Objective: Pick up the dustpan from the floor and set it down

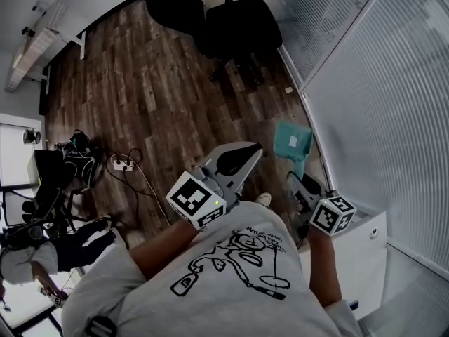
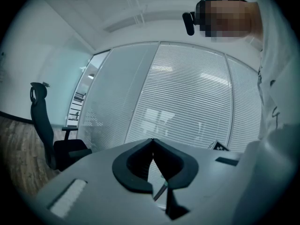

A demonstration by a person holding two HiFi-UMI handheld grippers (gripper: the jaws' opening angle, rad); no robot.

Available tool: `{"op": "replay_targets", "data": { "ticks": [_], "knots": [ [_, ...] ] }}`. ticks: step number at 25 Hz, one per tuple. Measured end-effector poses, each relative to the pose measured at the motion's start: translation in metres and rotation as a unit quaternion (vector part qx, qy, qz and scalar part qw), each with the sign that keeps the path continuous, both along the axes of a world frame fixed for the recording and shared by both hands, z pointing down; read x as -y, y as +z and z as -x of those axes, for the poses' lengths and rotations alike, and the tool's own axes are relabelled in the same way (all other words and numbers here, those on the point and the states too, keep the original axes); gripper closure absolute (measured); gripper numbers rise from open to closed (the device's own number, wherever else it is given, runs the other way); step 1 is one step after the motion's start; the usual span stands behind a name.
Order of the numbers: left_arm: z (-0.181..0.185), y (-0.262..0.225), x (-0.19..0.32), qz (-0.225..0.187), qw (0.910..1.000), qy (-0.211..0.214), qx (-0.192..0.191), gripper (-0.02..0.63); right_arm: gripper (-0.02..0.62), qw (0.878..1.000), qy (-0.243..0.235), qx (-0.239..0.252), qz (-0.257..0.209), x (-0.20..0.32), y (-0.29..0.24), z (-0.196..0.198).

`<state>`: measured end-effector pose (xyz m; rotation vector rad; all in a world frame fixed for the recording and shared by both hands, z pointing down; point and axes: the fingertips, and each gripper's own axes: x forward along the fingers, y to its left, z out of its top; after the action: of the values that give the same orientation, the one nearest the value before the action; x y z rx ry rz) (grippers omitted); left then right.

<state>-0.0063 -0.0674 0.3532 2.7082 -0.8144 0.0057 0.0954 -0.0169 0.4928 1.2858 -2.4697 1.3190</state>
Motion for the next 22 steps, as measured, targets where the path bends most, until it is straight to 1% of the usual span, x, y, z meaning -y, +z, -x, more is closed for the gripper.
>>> {"op": "replay_targets", "data": {
  "ticks": [12,17,22],
  "knots": [
    [-0.012,-0.005,-0.004,-0.005,1.0000,0.008,0.000,0.604,0.486,0.998,0.002,0.013,-0.058,-0.009,-0.096,-0.003],
    [-0.015,-0.004,-0.004,-0.006,1.0000,0.005,-0.003,0.604,0.486,0.997,-0.004,0.014,-0.078,-0.011,-0.118,-0.001],
    [-0.017,-0.004,-0.005,-0.006,1.0000,0.008,-0.001,0.604,0.486,0.996,-0.006,0.014,-0.088,-0.012,-0.130,-0.001]
  ]
}}
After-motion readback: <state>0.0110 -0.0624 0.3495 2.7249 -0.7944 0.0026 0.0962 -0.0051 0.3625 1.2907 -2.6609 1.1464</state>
